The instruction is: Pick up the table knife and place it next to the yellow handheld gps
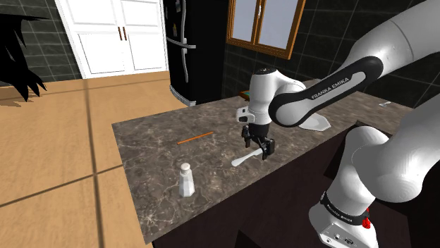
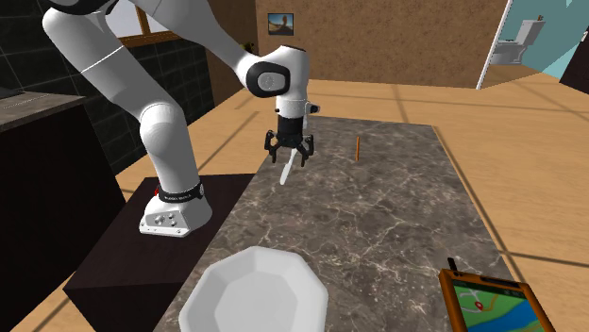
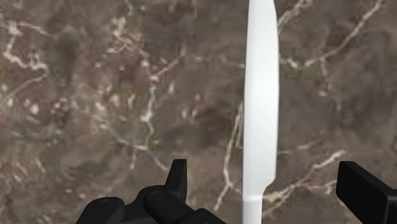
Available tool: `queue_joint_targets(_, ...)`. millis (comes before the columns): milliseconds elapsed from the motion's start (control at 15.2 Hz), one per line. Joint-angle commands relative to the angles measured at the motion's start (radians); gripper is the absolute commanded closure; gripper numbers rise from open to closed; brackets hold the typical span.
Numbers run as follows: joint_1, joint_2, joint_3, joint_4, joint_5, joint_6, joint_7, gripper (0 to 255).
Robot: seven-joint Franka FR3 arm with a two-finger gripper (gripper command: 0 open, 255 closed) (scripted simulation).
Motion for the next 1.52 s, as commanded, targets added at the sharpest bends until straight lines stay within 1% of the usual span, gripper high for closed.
queue_joint_targets(0,0.000,0.001,0.000,0.000,0.000,0.001,0.000,0)
queue_joint_targets(66,0.000,0.001,0.000,0.000,0.000,0.001,0.000,0)
queue_joint_targets(132,0.000,0.001,0.000,0.000,0.000,0.001,0.000,255)
queue_joint_targets(726,-0.001,0.001,0.000,0.000,0.000,0.001,0.000,255)
queue_joint_targets(1452,0.002,-0.107,0.020,0.083,0.017,-0.190,-0.010,255)
